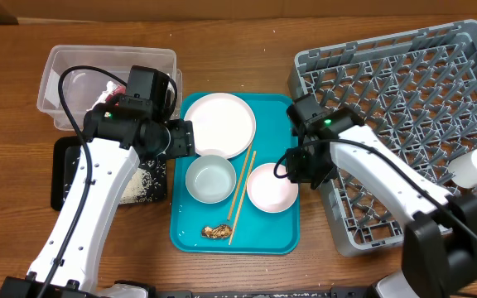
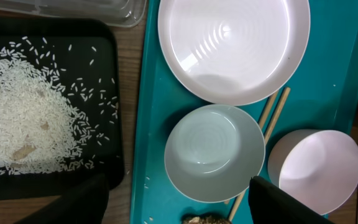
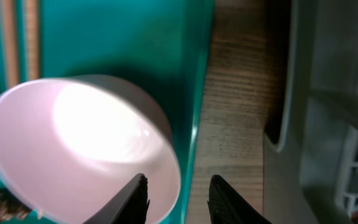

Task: Sort waste into correct bins and load items into the dishwasher
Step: 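Reach the right gripper to the small pink bowl on the teal tray and grasp it, then carry the pink bowl with the right gripper into the dish rack's far right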

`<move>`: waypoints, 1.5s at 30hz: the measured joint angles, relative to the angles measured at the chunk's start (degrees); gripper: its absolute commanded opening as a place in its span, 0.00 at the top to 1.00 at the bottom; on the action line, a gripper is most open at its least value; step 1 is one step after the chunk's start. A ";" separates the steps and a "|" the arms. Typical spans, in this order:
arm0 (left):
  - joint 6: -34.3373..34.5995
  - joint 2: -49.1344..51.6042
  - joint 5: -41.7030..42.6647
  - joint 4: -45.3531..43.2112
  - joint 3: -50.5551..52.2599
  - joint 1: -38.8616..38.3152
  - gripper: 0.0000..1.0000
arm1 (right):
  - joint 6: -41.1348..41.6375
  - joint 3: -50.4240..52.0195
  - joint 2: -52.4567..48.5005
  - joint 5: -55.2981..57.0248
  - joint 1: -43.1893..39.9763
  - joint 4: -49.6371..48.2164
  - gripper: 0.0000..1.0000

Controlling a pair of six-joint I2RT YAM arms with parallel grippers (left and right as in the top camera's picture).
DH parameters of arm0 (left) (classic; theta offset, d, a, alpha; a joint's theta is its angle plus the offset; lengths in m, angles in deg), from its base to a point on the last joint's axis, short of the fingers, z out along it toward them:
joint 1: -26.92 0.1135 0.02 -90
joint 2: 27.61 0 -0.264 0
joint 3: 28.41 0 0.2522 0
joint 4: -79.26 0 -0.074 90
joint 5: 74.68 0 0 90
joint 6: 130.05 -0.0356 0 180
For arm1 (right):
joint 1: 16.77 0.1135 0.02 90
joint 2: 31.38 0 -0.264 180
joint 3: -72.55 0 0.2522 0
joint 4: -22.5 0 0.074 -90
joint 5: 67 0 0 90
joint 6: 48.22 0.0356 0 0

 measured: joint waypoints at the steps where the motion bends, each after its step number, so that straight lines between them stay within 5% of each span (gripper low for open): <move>1: 0.00 0.00 0.00 0.00 0.00 0.00 0.26 | 0.15 0.66 -0.72 0.17 0.00 -0.57 0.66; 13: 0.00 0.00 0.00 0.02 0.00 0.00 0.26 | 1.31 4.46 -2.84 -0.24 0.07 -4.17 0.95; 32: 0.00 0.00 0.00 0.04 0.00 0.00 0.25 | 1.40 -4.48 2.12 3.87 -1.55 3.89 0.96; 45: 0.15 0.00 0.00 -0.22 0.00 0.00 0.24 | -0.15 -15.12 11.89 33.57 -19.17 -4.31 0.96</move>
